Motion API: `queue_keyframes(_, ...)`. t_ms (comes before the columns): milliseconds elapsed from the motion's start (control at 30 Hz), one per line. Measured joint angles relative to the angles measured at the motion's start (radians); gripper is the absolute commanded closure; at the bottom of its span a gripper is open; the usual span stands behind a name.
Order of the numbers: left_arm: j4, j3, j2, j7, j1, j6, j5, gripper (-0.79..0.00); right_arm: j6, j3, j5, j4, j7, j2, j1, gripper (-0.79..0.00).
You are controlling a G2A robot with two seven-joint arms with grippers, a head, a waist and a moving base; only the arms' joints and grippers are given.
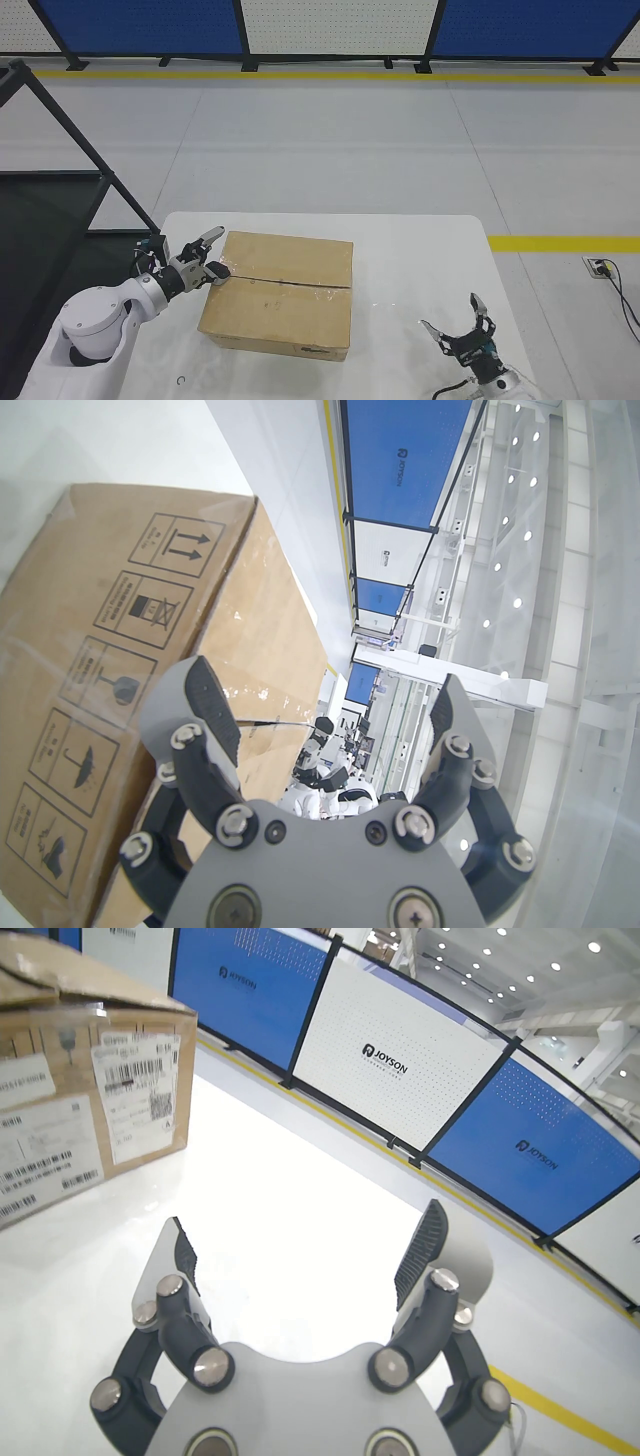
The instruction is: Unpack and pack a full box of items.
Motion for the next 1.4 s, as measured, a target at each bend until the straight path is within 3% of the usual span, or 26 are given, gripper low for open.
queue_keyframes(200,0.0,0.0,0.0,0.0,0.0,0.0,0.0,-0.785,-0.258,-0.033,0.358,0.062,0.018,-0.008,0.056,-0.785)
queue_keyframes(300,0.0,0.0,0.0,0.0,0.0,0.0,0.0,-0.785,-0.258,-0.051,0.355,0.04,0.091,-0.007,0.076,-0.785)
queue_keyframes(633,0.0,0.0,0.0,0.0,0.0,0.0,0.0,-0.785,-0.253,-0.05,0.343,0.04,0.081,-0.007,0.075,-0.785)
queue_keyframes(733,0.0,0.0,0.0,0.0,0.0,0.0,0.0,-0.785,-0.299,-0.07,0.373,0.035,0.109,-0.007,0.064,-0.785)
queue_keyframes(867,0.0,0.0,0.0,0.0,0.0,0.0,0.0,-0.785,-0.536,-0.081,0.616,0.063,0.175,-0.003,0.059,-0.785)
queue_keyframes(1033,0.0,0.0,0.0,0.0,0.0,0.0,0.0,-0.785,-0.725,-0.107,0.932,0.072,0.276,0.005,0.042,-0.785)
queue_keyframes(1267,0.0,0.0,0.0,0.0,0.0,0.0,0.0,-0.785,-0.732,-0.163,1.514,-0.006,0.517,0.04,0.014,-0.785)
queue_keyframes(1400,0.0,0.0,0.0,0.0,0.0,0.0,0.0,-0.785,-0.732,-0.142,1.637,-0.022,0.598,0.052,0.009,-0.785)
